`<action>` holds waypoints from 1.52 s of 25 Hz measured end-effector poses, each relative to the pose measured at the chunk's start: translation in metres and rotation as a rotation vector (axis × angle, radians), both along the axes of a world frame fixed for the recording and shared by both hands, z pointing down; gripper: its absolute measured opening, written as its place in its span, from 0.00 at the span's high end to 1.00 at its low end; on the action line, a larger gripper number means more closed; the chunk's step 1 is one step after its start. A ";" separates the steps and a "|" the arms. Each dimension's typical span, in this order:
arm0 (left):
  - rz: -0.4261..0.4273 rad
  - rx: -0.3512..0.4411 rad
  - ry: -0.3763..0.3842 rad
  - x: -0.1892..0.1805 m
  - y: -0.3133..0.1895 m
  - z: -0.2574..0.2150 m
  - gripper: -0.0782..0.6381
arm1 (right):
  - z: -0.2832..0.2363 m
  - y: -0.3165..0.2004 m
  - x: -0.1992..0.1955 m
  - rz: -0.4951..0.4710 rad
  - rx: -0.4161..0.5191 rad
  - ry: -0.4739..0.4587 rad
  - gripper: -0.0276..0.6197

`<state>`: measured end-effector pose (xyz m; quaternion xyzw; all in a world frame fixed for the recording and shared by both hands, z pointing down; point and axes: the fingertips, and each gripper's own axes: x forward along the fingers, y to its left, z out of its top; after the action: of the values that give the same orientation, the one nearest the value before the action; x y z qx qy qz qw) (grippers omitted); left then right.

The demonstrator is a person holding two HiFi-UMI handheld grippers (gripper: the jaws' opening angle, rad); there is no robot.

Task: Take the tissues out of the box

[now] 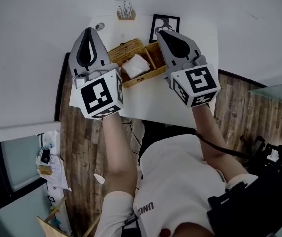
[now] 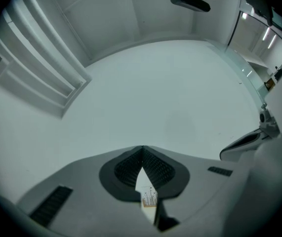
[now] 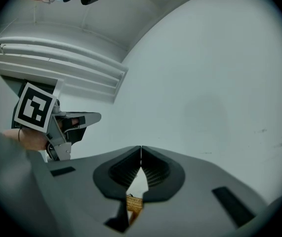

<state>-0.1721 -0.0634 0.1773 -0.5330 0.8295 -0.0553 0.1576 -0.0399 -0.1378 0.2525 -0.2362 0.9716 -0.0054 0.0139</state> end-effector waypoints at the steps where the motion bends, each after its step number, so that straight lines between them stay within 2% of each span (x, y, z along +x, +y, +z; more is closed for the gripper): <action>1: 0.010 -0.004 0.003 -0.003 -0.004 0.002 0.87 | 0.001 -0.002 -0.003 0.003 0.001 0.006 0.93; 11: 0.111 -0.055 0.040 -0.021 -0.045 0.029 0.87 | 0.020 -0.024 -0.026 0.053 0.002 0.081 0.93; 21: 0.187 -0.103 0.073 -0.036 -0.071 0.055 0.87 | 0.044 -0.033 -0.047 0.056 0.005 0.164 0.93; 38: 0.317 -0.175 0.083 -0.044 -0.099 0.096 0.87 | 0.100 -0.017 -0.082 -0.068 -0.026 0.302 0.93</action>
<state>-0.2157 -0.1625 0.2732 -0.6707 0.7328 -0.0795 0.0830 -0.1217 -0.1550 0.3529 -0.2014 0.9699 0.0172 -0.1354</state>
